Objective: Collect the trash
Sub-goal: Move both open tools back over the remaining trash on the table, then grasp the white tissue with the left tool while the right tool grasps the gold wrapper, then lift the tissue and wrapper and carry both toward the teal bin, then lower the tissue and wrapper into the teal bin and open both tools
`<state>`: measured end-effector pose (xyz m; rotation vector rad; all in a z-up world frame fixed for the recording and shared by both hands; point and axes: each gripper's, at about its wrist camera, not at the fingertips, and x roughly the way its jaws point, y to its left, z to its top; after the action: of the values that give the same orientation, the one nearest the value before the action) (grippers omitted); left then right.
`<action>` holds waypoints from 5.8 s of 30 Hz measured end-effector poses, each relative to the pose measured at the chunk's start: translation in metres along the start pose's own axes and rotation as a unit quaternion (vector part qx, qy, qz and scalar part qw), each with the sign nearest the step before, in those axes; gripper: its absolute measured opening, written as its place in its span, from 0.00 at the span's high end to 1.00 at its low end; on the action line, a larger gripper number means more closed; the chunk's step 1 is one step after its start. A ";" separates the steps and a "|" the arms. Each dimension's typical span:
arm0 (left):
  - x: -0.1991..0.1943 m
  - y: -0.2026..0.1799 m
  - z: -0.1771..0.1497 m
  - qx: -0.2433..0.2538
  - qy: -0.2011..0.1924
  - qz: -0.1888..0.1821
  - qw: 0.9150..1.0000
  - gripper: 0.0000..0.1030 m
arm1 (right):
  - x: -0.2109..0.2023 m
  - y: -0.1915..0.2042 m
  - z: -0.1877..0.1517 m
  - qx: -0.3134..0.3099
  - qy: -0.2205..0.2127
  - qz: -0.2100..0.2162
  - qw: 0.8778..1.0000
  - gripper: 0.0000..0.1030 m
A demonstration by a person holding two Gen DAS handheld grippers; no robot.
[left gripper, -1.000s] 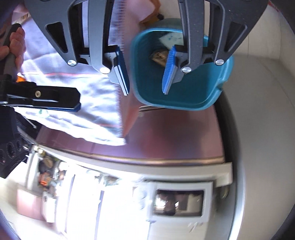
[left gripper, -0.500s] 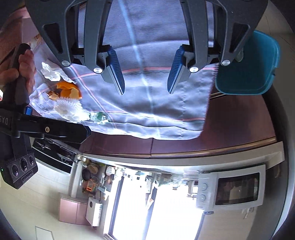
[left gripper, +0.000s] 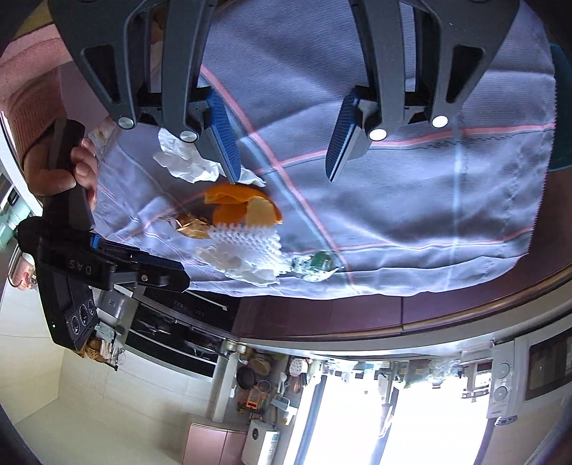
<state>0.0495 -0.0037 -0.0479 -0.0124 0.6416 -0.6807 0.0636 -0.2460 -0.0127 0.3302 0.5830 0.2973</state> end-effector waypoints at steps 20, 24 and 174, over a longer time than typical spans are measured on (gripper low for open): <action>0.054 -0.038 -0.011 -0.015 0.092 -0.076 0.993 0.48 | -0.007 -0.089 -0.030 0.092 0.013 -0.063 0.994 0.37; 0.063 -0.037 -0.011 -0.026 0.107 -0.082 0.991 0.48 | 0.000 -0.102 -0.035 0.115 0.022 -0.059 0.991 0.35; -0.224 0.205 -0.043 -0.196 -0.087 0.225 0.950 0.86 | 0.164 0.245 -0.004 -0.152 0.127 0.251 0.948 0.94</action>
<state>0.0123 0.2974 -0.0035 -0.2850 0.5740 -0.1015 0.1475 0.0363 -0.0007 0.1364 0.6898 0.9228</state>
